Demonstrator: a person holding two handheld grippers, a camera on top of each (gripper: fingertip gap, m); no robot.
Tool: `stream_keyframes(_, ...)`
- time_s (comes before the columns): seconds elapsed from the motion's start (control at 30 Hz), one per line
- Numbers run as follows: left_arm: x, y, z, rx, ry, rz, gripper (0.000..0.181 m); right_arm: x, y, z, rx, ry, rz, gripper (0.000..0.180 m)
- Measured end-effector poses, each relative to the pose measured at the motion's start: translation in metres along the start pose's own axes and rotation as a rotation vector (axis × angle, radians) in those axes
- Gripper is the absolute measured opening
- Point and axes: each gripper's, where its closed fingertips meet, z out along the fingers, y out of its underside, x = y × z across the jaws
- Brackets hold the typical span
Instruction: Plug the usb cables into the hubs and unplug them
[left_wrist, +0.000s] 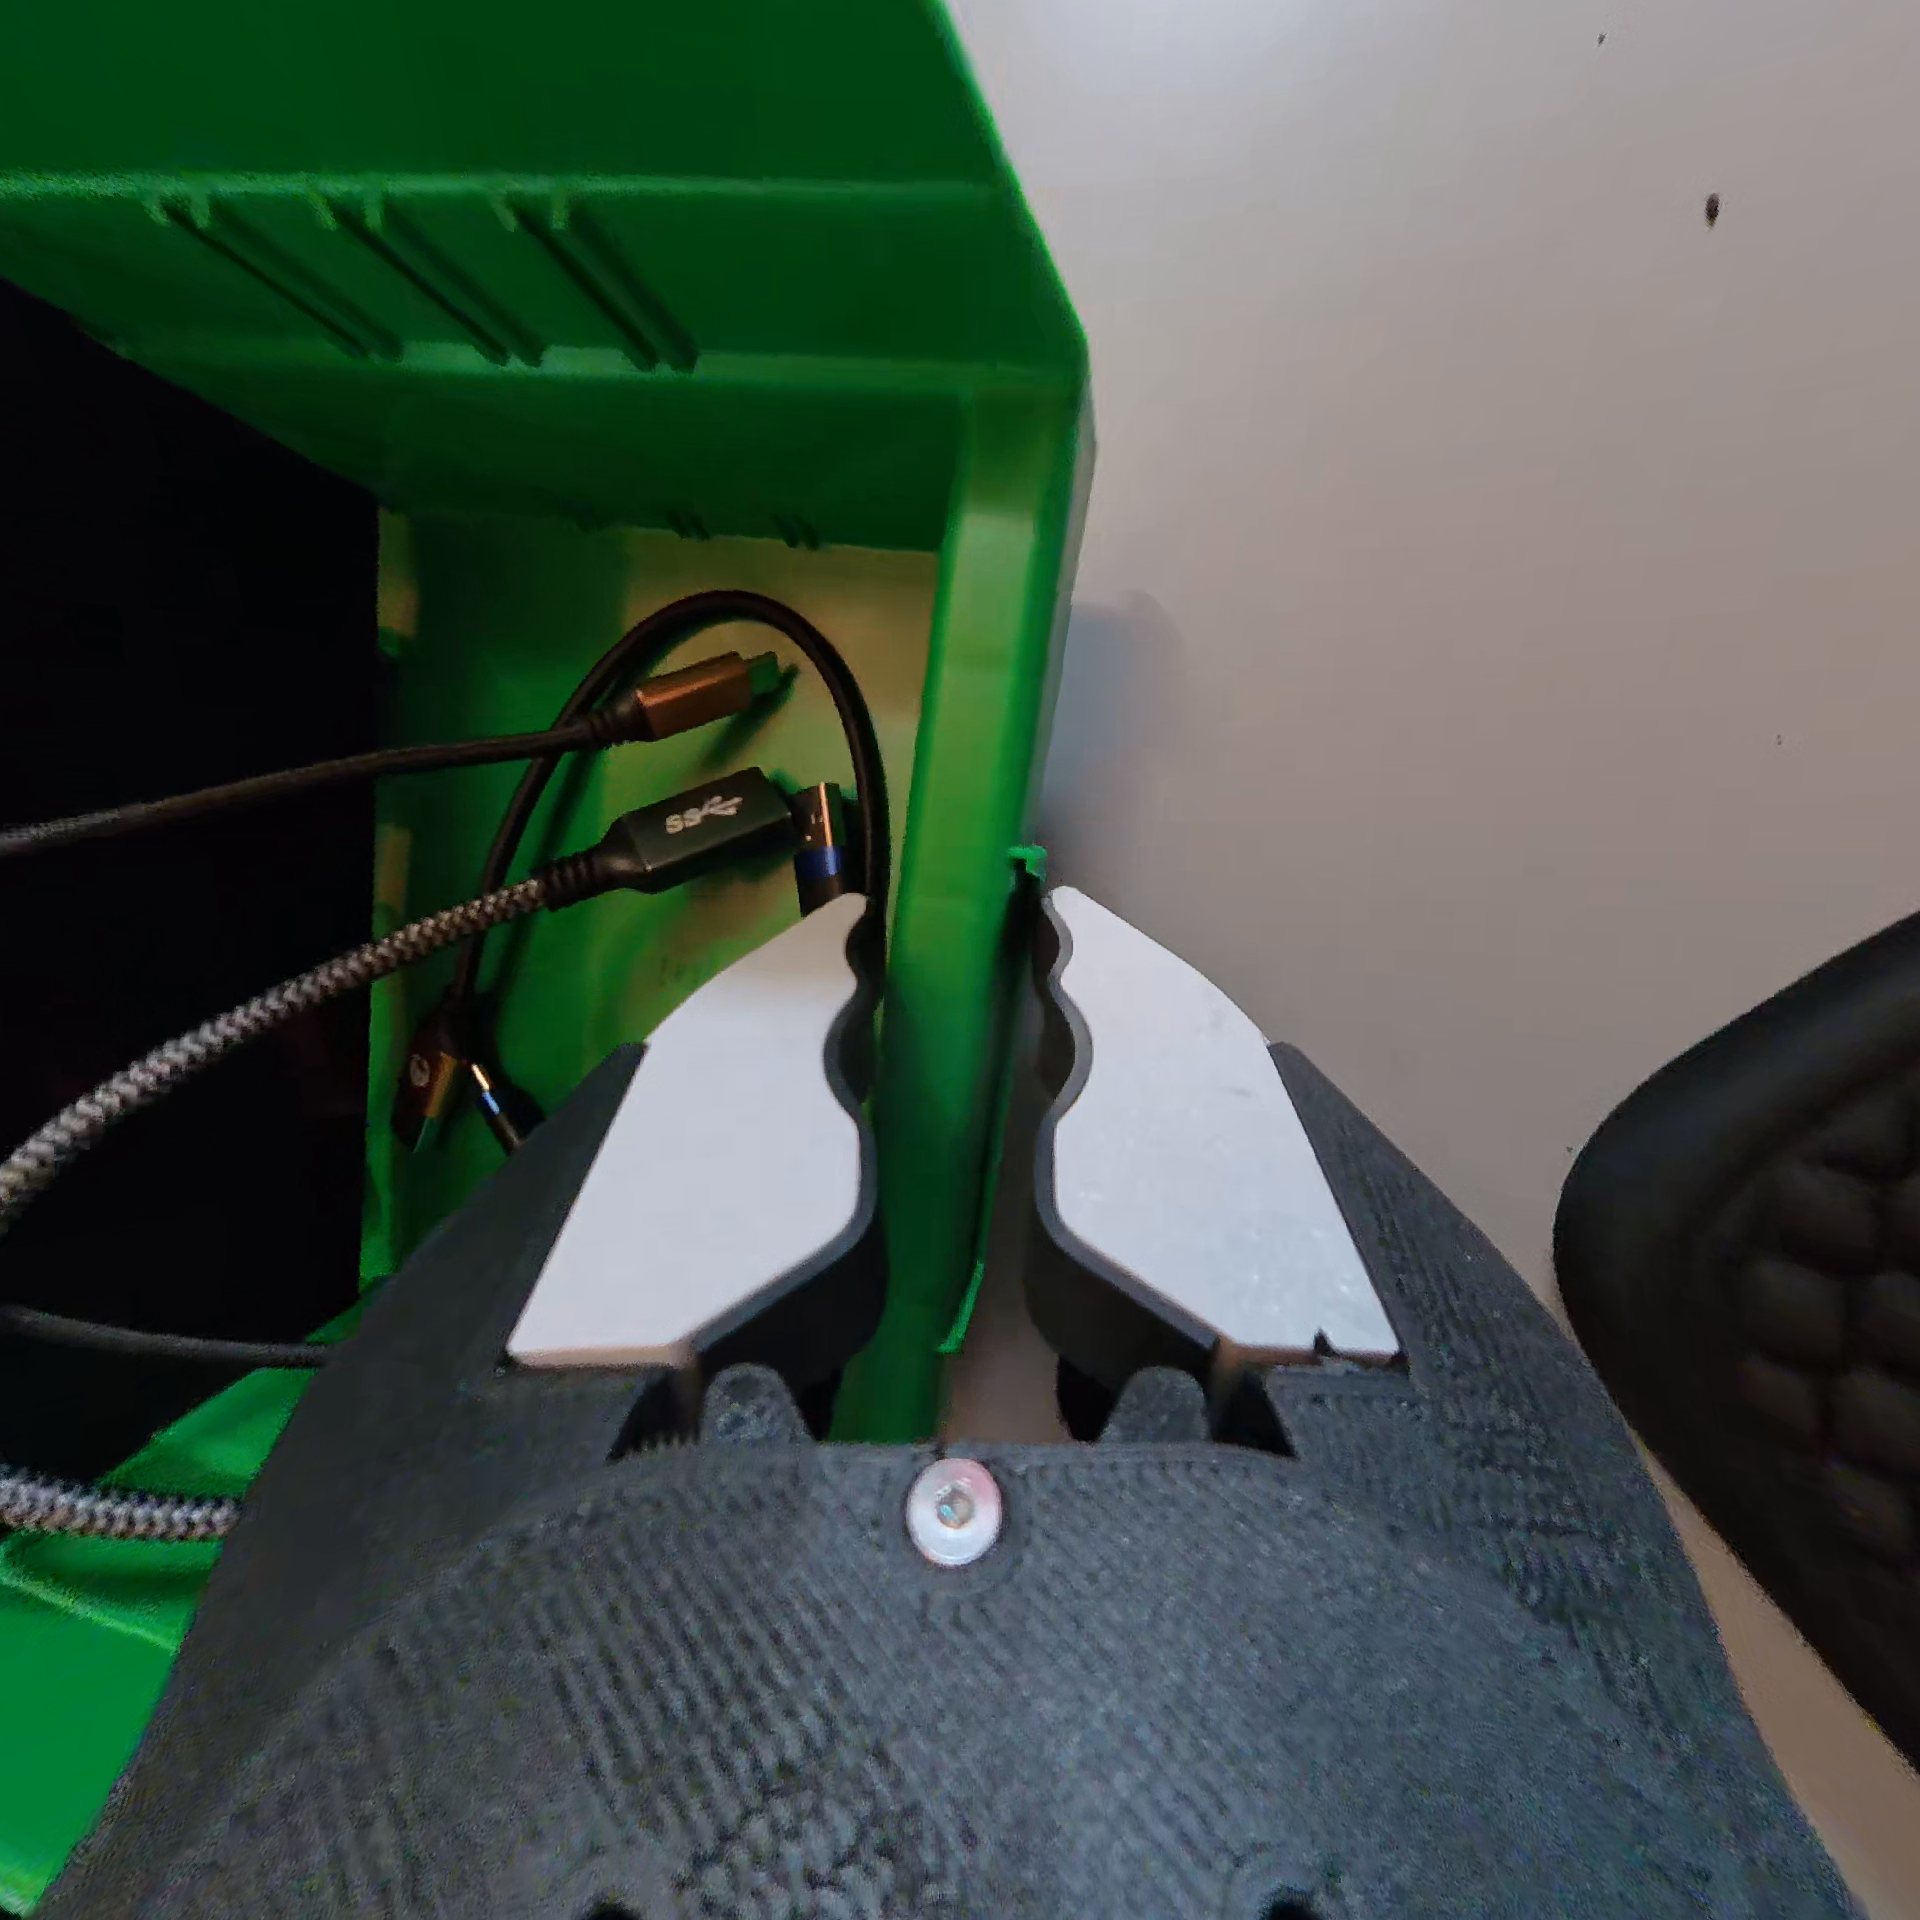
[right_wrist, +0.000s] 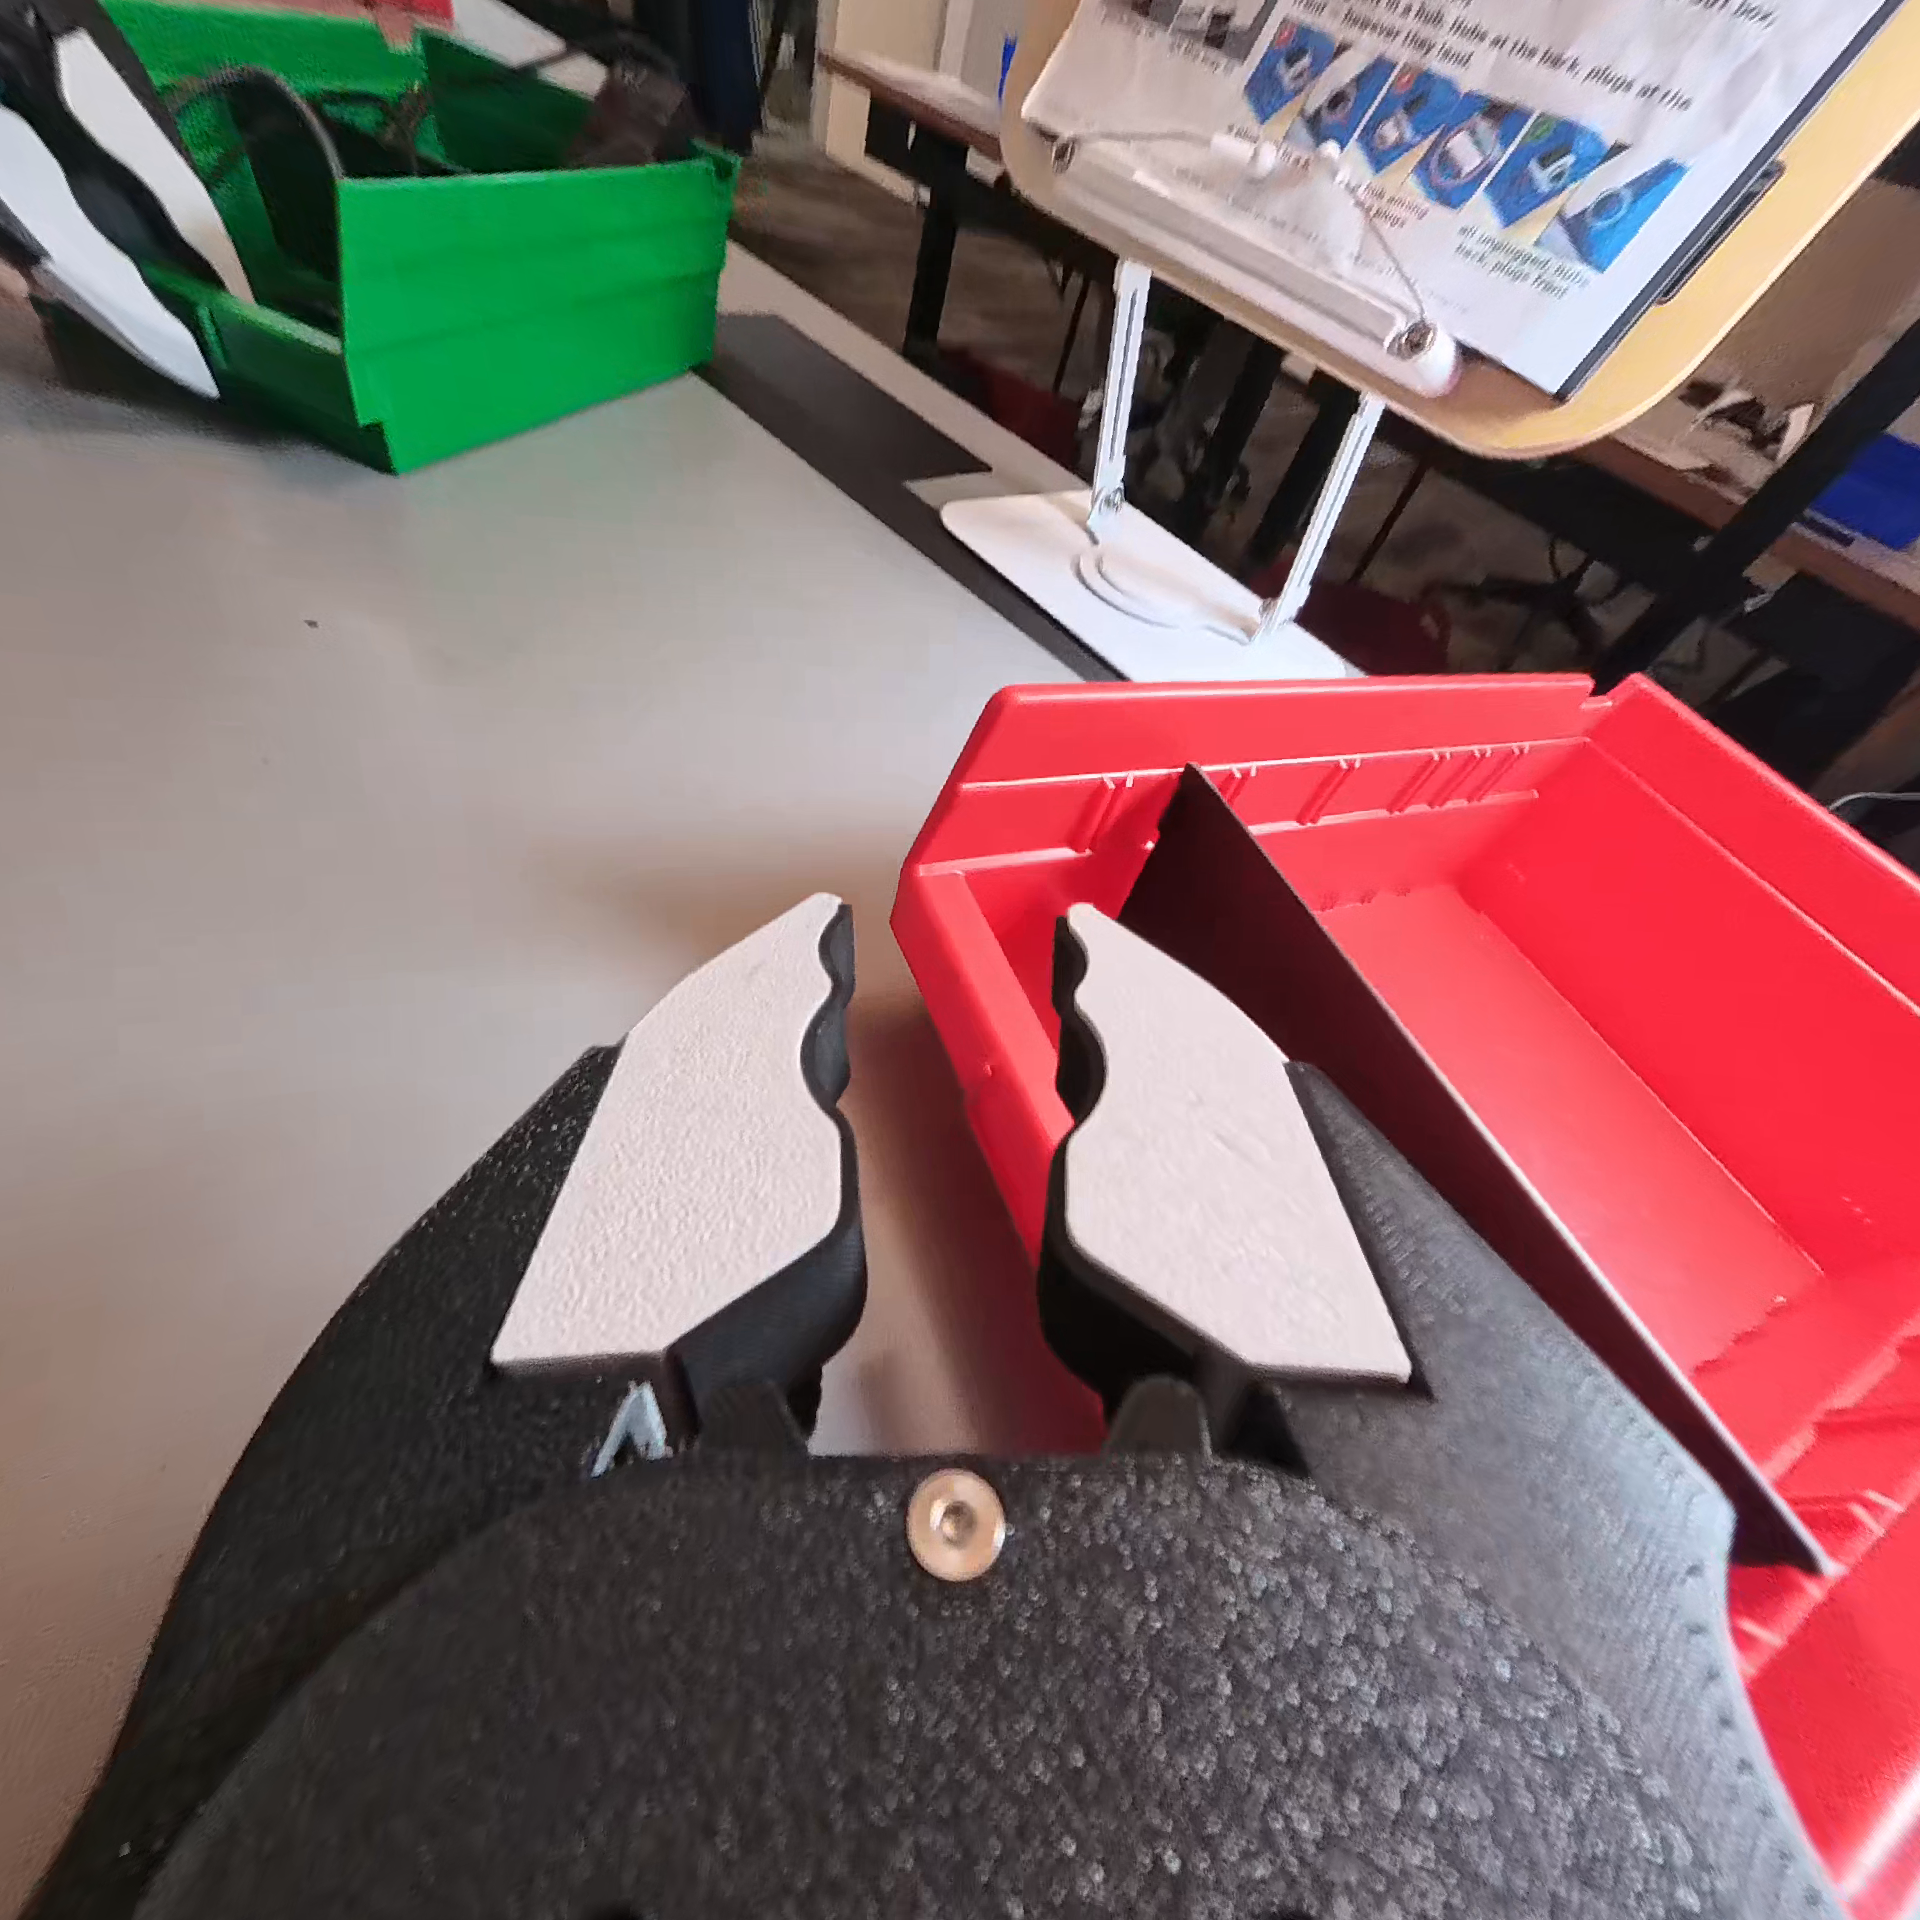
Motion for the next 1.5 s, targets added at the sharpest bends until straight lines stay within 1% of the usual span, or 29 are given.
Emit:
stream_keyframes(0.07,0.000,0.001,-0.004,0.016,-0.015,0.014,0.027,0.001,0.000,0.000,0.036,0.013,0.018,0.036)
stream_keyframes(0.1,0.002,-0.003,-0.011,0.057,-0.001,-0.003,0.033,0.001,0.000,-0.001,0.045,0.011,0.028,0.036)
stream_keyframes(0.13,0.004,-0.011,-0.021,0.120,0.023,-0.027,0.042,0.001,0.000,-0.002,0.051,0.007,0.038,0.036)
stream_keyframes(0.2,-0.002,-0.030,-0.048,0.260,0.037,-0.078,0.044,0.002,-0.003,-0.004,0.071,0.012,0.044,0.035)
stream_keyframes(0.3,-0.042,-0.057,-0.088,0.455,-0.035,-0.208,0.043,0.006,-0.007,-0.005,0.096,0.034,0.045,0.035)
stream_keyframes(0.37,-0.082,-0.062,-0.101,0.493,-0.123,-0.302,0.043,0.007,-0.009,-0.005,0.106,0.047,0.048,0.035)
stream_keyframes(0.43,-0.117,-0.064,-0.101,0.471,-0.163,-0.393,0.044,0.007,-0.008,-0.006,0.107,0.052,0.048,0.035)
stream_keyframes(0.5,-0.147,-0.063,-0.092,0.422,-0.185,-0.460,0.044,0.008,-0.007,-0.008,0.113,0.065,0.046,0.034)
stream_keyframes(0.6,-0.177,-0.063,-0.069,0.347,-0.155,-0.557,0.045,0.009,-0.004,-0.009,0.109,0.070,0.056,0.034)
stream_keyframes(0.67,-0.187,-0.065,-0.051,0.298,-0.135,-0.595,0.046,0.011,-0.001,-0.009,0.105,0.076,0.060,0.034)
stream_keyframes(0.73,-0.193,-0.066,-0.033,0.241,-0.148,-0.583,0.047,0.012,0.002,-0.009,0.099,0.081,0.063,0.033)
stream_keyframes(0.93,-0.198,-0.057,0.008,0.033,-0.246,-0.515,0.054,0.014,0.007,-0.009,0.087,0.085,0.071,0.033)
stream_keyframes(0.97,-0.198,-0.057,0.011,0.014,-0.261,-0.514,0.052,0.014,0.007,-0.009,0.087,0.085,0.071,0.032)
stream_keyframes(1.13,-0.203,-0.056,0.013,-0.076,-0.387,-0.467,0.045,0.013,0.008,-0.009,0.075,0.091,0.057,0.032)
stream_keyframes(1.27,-0.203,-0.056,0.013,-0.098,-0.407,-0.461,0.044,0.012,0.006,-0.010,0.078,0.099,0.050,0.031)
stream_keyframes(1.37,-0.203,-0.059,0.003,-0.047,-0.395,-0.476,0.043,0.014,0.006,-0.012,0.080,0.107,0.050,0.030)
stream_keyframes(1.43,-0.205,-0.066,-0.016,0.032,-0.401,-0.470,0.043,0.015,0.005,-0.013,0.090,0.110,0.054,0.030)
stream_keyframes(1.5,-0.206,-0.078,-0.044,0.138,-0.411,-0.443,0.043,0.015,0.004,-0.013,0.096,0.107,0.060,0.030)
